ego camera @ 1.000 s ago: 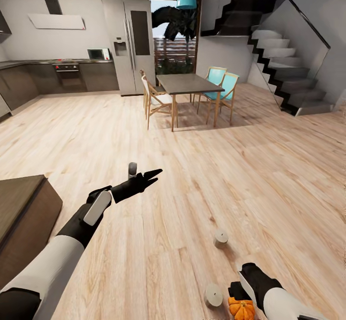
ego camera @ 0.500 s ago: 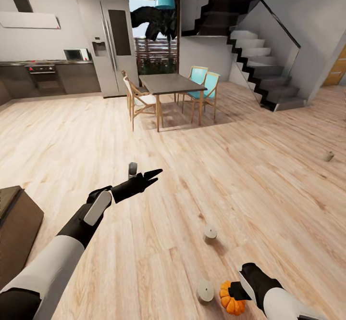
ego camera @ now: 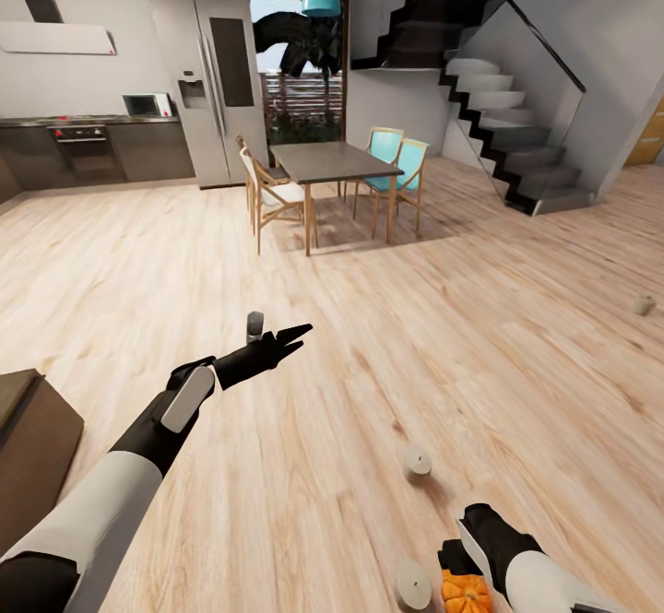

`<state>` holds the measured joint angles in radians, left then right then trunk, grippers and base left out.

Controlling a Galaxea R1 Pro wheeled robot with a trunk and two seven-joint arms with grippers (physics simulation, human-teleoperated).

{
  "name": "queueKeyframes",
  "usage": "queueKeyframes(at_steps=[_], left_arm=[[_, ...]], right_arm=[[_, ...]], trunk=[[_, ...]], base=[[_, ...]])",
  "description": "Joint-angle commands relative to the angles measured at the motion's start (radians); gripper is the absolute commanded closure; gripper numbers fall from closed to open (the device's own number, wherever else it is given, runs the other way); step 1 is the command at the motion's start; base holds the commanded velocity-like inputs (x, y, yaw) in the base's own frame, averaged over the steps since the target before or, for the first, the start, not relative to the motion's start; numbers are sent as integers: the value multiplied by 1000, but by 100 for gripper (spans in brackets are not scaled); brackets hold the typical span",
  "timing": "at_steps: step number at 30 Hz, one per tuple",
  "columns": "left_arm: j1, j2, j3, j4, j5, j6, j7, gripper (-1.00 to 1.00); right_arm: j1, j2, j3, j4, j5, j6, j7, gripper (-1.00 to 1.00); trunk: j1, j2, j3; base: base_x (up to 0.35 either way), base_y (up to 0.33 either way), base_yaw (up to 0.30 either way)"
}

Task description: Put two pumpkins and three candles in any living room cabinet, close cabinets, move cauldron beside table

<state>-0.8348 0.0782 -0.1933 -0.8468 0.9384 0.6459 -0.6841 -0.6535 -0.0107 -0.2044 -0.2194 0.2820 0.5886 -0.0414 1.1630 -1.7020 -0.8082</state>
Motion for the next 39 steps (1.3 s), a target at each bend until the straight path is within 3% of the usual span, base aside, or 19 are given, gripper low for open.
queueKeyframes(at_steps=[1, 28, 39], left_arm=[[0, 0, 0, 0, 0, 0, 0, -100], [2, 0, 0, 0, -1, 0, 0, -100], [2, 0, 0, 0, -1, 0, 0, -100]], right_arm=[[0, 0, 0, 0, 0, 0, 0, -100], [0, 2, 0, 2, 0, -1, 1, -100], [1, 4, 0, 2, 0, -1, 1, -100]], trunk=[[0, 0, 0], [0, 0, 0], [0, 0, 0]], base=[[303, 0, 0], [83, 49, 1], [1, 1, 184]])
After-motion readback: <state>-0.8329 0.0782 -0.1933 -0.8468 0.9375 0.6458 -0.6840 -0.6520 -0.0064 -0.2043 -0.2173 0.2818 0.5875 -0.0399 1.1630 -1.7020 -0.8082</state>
